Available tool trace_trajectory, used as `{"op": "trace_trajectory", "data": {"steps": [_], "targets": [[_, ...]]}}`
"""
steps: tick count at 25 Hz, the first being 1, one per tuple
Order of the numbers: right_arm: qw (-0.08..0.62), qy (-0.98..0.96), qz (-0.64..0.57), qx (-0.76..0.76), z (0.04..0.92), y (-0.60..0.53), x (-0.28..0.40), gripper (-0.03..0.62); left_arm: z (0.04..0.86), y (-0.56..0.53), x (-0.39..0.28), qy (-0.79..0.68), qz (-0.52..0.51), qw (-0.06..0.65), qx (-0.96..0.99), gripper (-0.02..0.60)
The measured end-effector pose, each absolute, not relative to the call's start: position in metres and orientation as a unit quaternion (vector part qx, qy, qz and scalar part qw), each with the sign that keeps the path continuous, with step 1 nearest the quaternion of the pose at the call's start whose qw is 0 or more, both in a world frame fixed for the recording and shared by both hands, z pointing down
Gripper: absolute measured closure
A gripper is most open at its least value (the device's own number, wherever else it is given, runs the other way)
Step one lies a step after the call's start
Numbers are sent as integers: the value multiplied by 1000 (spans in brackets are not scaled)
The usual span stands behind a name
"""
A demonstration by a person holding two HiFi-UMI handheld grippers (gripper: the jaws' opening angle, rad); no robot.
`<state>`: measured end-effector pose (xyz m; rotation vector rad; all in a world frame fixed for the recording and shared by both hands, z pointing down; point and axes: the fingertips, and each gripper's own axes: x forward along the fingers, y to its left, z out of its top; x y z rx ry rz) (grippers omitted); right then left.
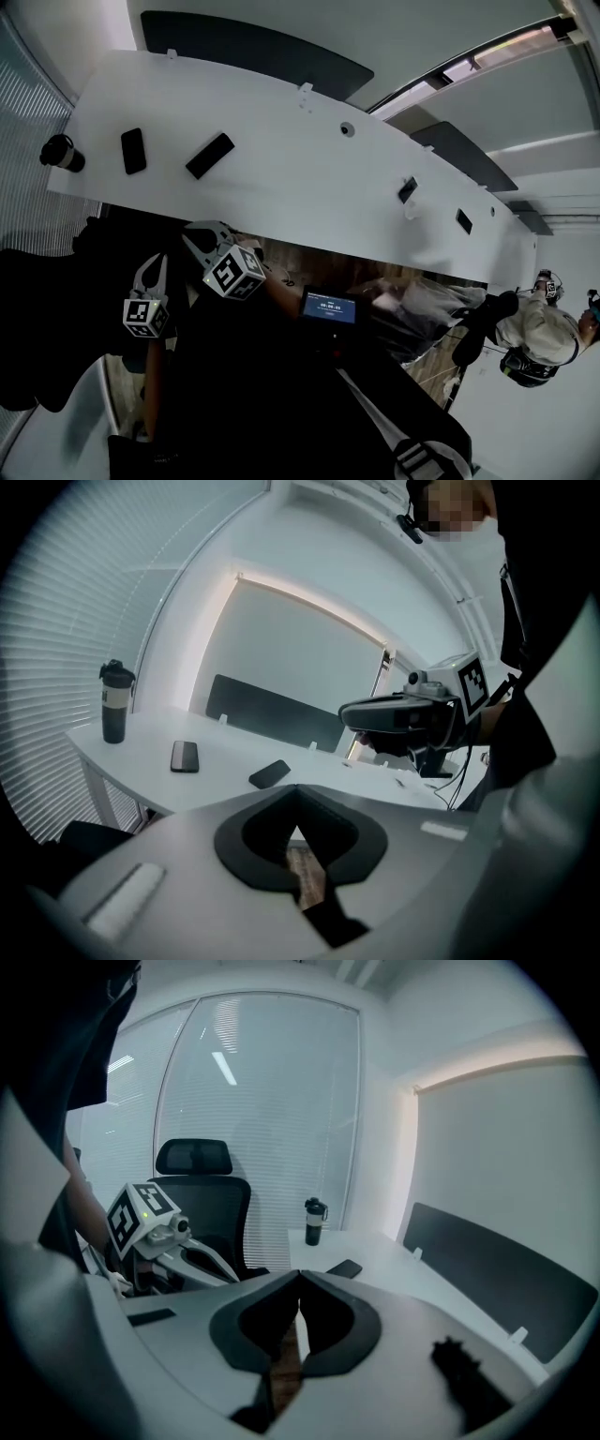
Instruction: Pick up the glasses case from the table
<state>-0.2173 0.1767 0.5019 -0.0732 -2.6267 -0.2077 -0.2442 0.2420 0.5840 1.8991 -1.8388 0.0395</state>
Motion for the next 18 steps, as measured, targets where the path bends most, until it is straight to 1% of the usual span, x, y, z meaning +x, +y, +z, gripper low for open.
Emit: {"op": "trace_trajectory", "data": {"steps": [6,14,18], "targets": [[230,-972,-53,-14,497,116,-220,587,581,188,-238,-662,47,255,703,575],[213,-977,-26,15,498,27,-221,587,572,88,-220,-637,76,255,723,575],[209,-977,-9,29,503,-4,-216,587,577,59,-221,-631,106,261,723,575]]}}
